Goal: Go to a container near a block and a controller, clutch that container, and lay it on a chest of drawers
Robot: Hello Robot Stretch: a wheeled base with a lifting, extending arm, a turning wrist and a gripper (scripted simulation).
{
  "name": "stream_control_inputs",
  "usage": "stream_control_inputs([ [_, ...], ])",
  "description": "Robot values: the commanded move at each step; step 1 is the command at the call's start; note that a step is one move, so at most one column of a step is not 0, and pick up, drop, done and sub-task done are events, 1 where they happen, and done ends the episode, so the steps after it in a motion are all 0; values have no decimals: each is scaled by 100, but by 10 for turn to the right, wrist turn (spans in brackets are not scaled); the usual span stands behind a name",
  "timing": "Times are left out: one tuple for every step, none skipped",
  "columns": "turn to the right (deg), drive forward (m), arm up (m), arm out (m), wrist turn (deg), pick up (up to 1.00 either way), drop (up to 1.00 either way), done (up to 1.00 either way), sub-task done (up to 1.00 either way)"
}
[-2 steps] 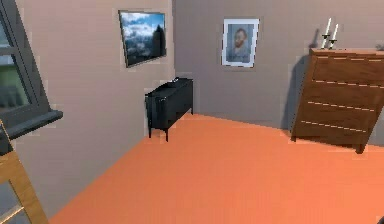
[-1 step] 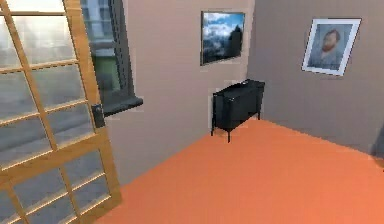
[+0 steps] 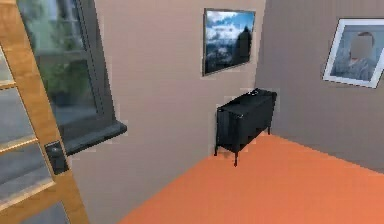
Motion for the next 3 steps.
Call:
stream_control_inputs([
  [-450,0,0,0,0,0,0,0,0],
  [-60,0,0,0,0,0,0,0,0],
  [0,25,0,0,0,0,0,0,0],
])
